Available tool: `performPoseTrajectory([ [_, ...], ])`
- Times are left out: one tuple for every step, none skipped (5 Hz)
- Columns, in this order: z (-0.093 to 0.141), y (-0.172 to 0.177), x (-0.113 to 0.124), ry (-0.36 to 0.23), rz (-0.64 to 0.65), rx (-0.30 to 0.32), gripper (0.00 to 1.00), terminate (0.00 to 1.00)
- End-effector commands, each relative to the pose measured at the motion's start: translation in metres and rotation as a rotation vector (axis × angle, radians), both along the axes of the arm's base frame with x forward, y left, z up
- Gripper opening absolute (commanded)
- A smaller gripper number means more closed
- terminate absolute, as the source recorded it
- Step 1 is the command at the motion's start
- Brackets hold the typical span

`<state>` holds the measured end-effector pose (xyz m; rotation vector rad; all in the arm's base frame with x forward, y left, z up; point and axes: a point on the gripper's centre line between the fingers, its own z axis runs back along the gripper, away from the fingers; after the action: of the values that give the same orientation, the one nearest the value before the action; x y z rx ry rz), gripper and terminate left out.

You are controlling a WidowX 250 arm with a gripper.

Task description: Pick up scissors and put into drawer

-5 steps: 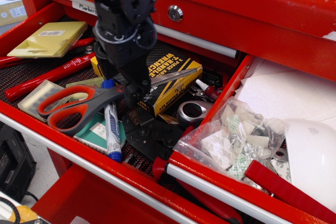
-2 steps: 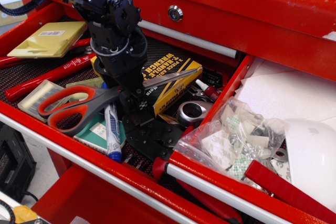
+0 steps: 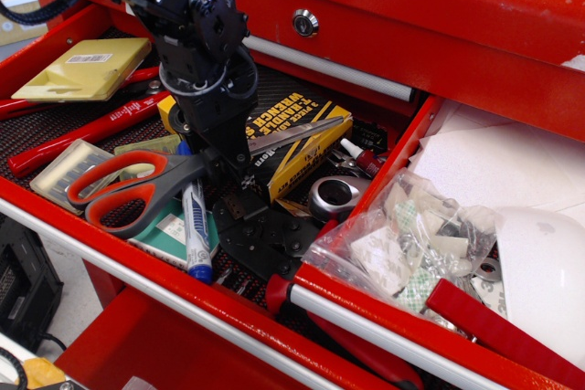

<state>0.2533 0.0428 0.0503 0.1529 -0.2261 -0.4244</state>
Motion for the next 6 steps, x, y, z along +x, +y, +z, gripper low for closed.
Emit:
performPoseTrajectory([
  [0.052, 0.005, 0.009, 0.058, -0.077, 0.145, 0.0, 0.0],
  [0.086, 0.0, 0.004, 0.139, -0.152, 0.254, 0.0, 0.0],
  [0.111, -0.011, -0.004, 0.173, -0.193, 0.318, 0.0, 0.0],
  [0.15, -0.048, -0.005, 0.153, -0.236, 0.305, 0.0, 0.0],
  [0.161, -0.095, -0.002, 0.077, -0.267, 0.291, 0.0, 0.0],
  [0.162, -0.141, 0.011, 0.041, -0.271, 0.22, 0.0, 0.0],
])
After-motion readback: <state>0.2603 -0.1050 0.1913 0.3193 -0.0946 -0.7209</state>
